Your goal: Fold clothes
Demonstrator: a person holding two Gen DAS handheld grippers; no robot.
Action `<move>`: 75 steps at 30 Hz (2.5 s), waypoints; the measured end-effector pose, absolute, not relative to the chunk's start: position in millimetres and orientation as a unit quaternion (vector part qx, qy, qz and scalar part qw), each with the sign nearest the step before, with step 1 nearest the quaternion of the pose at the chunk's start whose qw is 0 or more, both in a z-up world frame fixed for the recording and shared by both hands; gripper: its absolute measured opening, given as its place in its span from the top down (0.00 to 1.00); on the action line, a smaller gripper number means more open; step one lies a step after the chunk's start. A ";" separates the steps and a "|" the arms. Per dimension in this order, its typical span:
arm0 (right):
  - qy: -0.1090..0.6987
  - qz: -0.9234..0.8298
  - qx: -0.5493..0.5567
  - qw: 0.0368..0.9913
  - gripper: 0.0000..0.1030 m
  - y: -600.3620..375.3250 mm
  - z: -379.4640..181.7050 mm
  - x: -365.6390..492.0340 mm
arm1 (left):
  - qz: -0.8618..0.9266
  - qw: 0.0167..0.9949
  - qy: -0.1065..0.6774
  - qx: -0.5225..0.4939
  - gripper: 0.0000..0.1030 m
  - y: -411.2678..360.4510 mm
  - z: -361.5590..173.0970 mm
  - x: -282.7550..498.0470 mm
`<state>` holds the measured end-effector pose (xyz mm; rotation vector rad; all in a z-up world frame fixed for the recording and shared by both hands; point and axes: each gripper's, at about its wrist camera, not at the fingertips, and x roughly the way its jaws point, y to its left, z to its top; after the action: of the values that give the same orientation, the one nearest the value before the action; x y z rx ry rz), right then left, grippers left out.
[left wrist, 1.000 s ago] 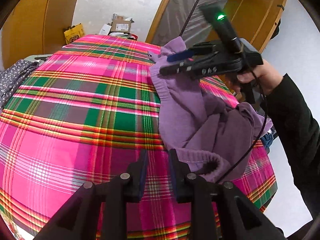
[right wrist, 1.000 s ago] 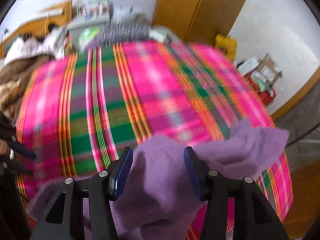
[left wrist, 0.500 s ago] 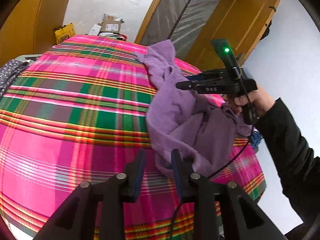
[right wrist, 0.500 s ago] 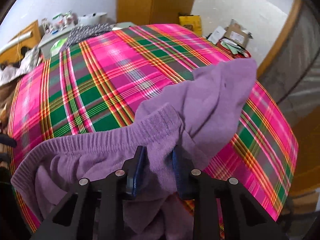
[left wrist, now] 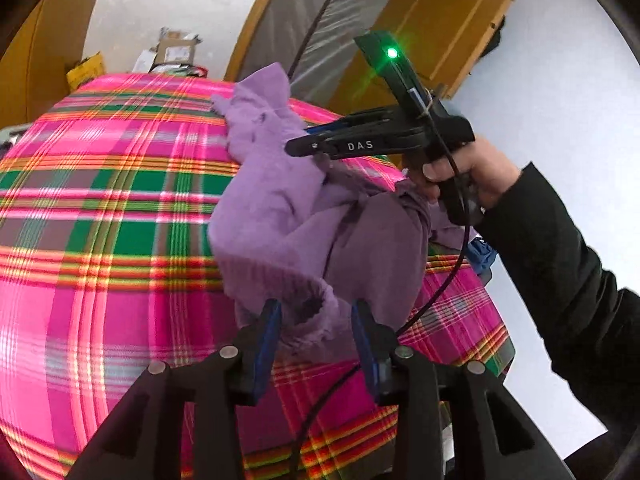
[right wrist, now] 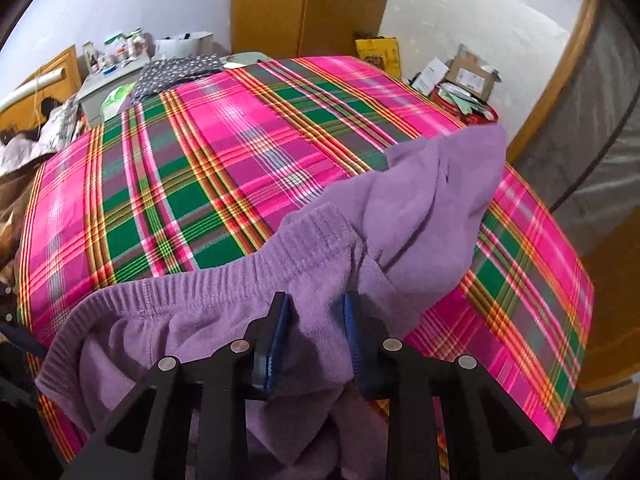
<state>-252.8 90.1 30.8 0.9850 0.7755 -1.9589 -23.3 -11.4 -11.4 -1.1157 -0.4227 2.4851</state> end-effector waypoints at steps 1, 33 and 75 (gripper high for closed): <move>0.313 -0.771 0.386 0.399 0.69 88.0 32.4 -251.8 | 0.882 0.193 -0.154 -0.402 0.87 -10.9 -13.8 -25.6; 0.250 -0.849 0.233 0.402 0.92 47.7 153.4 -253.6 | 0.931 0.092 -0.160 -0.314 0.96 -99.2 55.0 1.8; 0.156 -0.733 0.379 0.543 0.58 -131.2 64.4 -300.3 | 0.860 -0.103 -0.339 -0.366 0.89 -243.1 -6.6 95.6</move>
<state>-300.3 -131.2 64.4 0.8992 0.3701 -1.7396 95.6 -243.1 -6.6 -1.2319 -1.1412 2.8953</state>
